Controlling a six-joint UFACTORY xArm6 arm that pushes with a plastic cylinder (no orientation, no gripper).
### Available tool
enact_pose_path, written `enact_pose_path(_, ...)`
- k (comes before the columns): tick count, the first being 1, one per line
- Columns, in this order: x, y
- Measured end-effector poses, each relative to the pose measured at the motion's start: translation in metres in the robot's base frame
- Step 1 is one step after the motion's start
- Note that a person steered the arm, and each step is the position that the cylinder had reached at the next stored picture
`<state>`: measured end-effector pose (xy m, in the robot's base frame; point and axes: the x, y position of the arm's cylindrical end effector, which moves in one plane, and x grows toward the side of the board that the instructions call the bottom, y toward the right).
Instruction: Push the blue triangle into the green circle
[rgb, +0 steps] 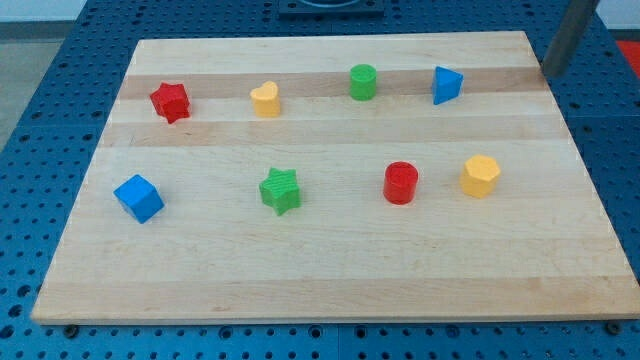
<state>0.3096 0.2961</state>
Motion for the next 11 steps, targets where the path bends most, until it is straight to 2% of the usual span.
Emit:
enact_pose_path(1,0.003,-0.04)
enact_pose_path(2,-0.027,-0.054)
enact_pose_path(4,0.006,-0.061)
enact_pose_path(5,0.011,-0.093)
enact_pose_path(7,-0.01,-0.157)
enact_pose_path(8,-0.007,-0.164)
enact_pose_path(9,0.006,-0.143)
enact_pose_path(11,0.011,-0.181)
